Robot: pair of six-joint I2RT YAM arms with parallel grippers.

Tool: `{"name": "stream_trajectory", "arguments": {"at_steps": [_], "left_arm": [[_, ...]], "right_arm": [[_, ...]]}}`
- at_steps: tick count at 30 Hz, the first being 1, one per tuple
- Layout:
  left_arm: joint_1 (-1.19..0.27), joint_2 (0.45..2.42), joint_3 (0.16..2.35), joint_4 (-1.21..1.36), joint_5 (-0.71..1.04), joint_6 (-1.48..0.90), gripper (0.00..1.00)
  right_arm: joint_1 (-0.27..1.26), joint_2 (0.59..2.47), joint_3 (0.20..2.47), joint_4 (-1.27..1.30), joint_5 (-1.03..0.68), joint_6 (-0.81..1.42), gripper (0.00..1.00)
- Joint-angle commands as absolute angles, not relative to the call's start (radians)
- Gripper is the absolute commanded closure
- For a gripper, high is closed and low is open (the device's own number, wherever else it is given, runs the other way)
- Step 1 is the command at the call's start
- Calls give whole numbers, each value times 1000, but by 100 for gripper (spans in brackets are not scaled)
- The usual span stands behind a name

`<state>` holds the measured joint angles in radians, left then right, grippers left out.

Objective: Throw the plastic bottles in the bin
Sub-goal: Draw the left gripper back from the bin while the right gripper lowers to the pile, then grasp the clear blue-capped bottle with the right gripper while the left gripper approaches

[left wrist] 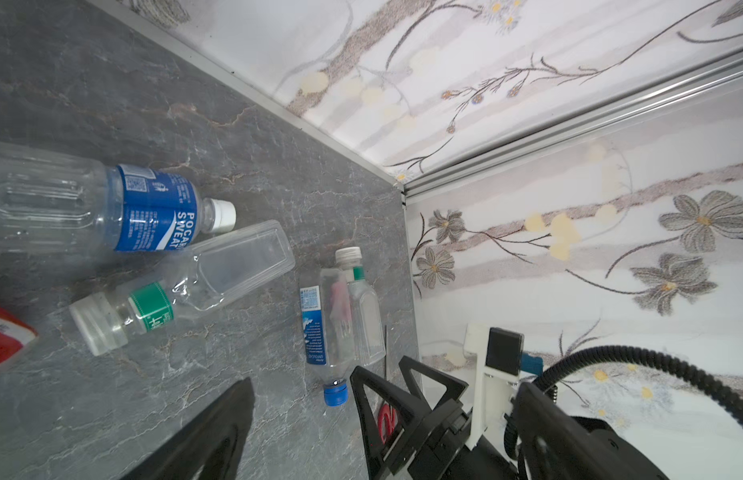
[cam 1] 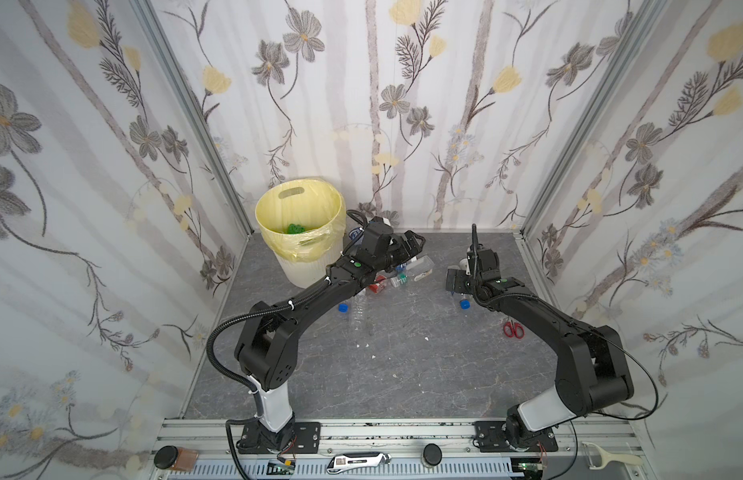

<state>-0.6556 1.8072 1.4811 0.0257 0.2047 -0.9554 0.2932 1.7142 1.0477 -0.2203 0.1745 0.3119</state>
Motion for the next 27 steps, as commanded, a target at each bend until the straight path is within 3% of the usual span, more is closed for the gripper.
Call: {"name": "stream_trajectory", "arguments": {"at_steps": [1, 19, 27], "left_arm": [[-663, 1803, 1444, 48, 211, -937, 0], [-742, 1787, 1246, 48, 138, -897, 0], [-751, 1770, 1197, 46, 105, -903, 0]], "right_arm": [[288, 1744, 1066, -189, 182, 286, 1], [278, 1920, 1129, -199, 166, 273, 15], [277, 1964, 1156, -228, 179, 266, 32]]}}
